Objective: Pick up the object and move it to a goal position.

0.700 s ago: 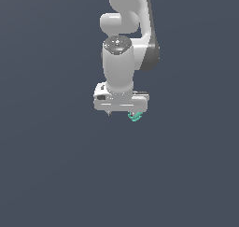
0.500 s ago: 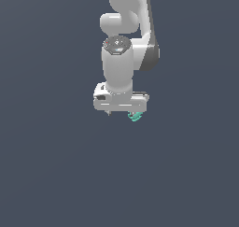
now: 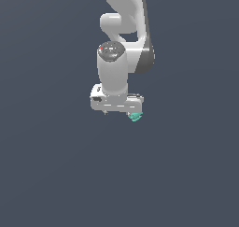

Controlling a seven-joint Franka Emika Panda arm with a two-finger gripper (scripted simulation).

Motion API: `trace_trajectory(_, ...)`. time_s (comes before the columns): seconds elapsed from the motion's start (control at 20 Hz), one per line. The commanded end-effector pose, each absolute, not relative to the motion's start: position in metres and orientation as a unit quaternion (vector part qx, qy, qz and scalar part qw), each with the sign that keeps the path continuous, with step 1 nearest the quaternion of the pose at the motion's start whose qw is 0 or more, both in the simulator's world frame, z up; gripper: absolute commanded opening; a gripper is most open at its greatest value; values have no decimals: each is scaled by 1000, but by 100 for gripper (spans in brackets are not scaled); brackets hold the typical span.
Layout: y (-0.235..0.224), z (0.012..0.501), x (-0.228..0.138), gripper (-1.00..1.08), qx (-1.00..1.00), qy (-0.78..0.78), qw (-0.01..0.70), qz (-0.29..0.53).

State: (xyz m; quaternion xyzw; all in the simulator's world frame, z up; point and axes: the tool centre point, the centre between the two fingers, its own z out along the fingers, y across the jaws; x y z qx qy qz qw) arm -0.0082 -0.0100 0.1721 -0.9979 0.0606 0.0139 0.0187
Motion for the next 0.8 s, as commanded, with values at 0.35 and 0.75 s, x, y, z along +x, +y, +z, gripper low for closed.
trace_trajectory(0.35,3,161,-18,100,-1000,11,15,12)
trace_trajectory(0.75,33,135,-43,100,-995,-104,7,8)
